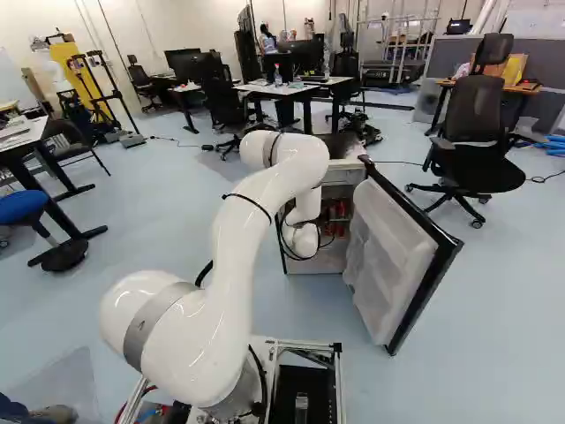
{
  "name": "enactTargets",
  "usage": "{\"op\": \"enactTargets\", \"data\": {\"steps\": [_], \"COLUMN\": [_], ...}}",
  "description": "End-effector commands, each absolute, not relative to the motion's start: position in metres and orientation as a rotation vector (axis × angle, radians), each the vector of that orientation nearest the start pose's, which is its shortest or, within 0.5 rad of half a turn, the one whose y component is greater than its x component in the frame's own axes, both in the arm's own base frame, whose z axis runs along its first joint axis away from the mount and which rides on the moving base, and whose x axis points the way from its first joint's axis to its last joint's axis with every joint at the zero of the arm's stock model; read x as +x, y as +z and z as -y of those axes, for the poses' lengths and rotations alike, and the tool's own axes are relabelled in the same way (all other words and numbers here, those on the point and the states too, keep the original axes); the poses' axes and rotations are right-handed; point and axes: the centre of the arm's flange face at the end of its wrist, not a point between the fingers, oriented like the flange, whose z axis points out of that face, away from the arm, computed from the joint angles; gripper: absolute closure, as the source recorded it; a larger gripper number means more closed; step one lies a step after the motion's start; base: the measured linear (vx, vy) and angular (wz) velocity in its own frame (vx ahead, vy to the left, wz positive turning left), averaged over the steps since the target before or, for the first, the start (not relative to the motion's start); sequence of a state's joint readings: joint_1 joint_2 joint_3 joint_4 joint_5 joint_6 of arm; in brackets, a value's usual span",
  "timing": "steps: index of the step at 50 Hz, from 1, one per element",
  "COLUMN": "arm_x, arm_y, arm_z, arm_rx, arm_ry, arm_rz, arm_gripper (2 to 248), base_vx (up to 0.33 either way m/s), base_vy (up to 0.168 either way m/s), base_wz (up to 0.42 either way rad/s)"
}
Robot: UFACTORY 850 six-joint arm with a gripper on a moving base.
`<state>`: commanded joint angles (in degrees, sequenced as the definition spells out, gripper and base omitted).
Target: Grab a drink from the fridge
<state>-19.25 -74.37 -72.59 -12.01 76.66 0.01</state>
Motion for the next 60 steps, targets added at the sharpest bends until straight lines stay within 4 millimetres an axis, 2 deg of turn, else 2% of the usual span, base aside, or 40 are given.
{"op": "enactTargets", "data": {"steps": [27,37,60], "arm_x": [0.588,0.593,0.6], "arm_y": [0.004,0.0,-0.007], "arm_z": [0.183,0.189,0.188], "arm_rx": [-2.56,-2.572,-2.602], "arm_ry": [-1.94,-1.932,-1.888], "arm_rz": [-0.156,-0.162,-0.155], "arm_gripper": [110,110,110], "base_vx": [0.0,0.0,0.0], "base_vy": [0.0,0.0,0.0], "base_wz": [0.0,0.0,0.0]}}
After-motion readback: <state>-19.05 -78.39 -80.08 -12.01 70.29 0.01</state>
